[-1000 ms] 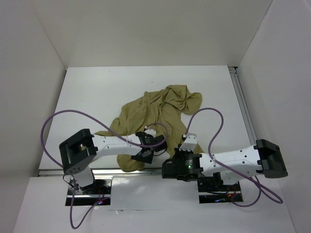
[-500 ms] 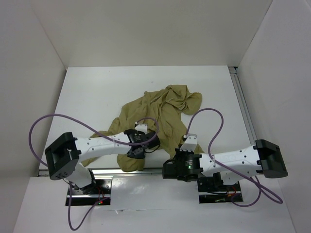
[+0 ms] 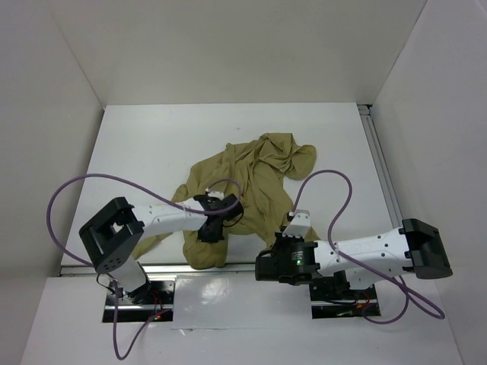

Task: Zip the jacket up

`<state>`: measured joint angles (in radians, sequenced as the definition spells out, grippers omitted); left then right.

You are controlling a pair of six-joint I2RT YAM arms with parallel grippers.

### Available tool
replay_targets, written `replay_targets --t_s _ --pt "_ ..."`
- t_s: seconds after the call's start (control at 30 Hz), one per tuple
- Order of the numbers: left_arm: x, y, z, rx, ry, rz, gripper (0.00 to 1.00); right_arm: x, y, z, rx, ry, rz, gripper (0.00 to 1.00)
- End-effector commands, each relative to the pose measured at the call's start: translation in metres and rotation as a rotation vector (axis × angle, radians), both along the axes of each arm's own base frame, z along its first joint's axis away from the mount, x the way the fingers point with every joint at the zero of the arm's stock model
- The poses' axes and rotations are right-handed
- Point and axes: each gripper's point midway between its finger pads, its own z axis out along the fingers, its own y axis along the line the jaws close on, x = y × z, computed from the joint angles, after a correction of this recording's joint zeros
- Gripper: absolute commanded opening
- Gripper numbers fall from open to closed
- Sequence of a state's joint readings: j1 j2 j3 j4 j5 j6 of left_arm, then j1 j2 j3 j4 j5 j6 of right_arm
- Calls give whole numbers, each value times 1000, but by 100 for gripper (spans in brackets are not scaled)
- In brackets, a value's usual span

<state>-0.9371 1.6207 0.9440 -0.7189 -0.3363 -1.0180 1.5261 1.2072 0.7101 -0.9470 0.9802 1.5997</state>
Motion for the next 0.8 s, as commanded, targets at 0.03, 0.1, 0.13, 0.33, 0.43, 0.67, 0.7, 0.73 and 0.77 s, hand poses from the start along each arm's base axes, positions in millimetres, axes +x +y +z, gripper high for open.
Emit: replay_targets --t_s 0.03,0.1,0.13,0.33,0.43,0.67,0.7,0.73,0.77 --pt "13 -7 0 -130 14 -21 0 3 -3 9 24 -38 -12 0" --pt "16 -5 -2 -138 24 0 0 3 -4 9 24 -37 -18 0" --pt "21 -6 1 -143 16 -2 0 3 -6 9 15 -37 -18 0" --pt "43 -9 -8 -125 26 23 0 4 -5 10 7 -47 -8 0" --pt "57 -16 -10 -134 23 20 0 7 0 15 20 -69 -11 0" --pt "89 -16 -30 -133 47 54 0 9 9 15 -32 -87 -11 0" --pt "96 -17 -31 -142 37 62 0 11 7 15 -33 -87 -22 0" --pt "95 -16 -34 -145 54 70 0 12 12 15 -27 -87 -22 0" --pt "99 -14 -34 -150 46 70 0 12 11 14 -36 -87 -22 0"
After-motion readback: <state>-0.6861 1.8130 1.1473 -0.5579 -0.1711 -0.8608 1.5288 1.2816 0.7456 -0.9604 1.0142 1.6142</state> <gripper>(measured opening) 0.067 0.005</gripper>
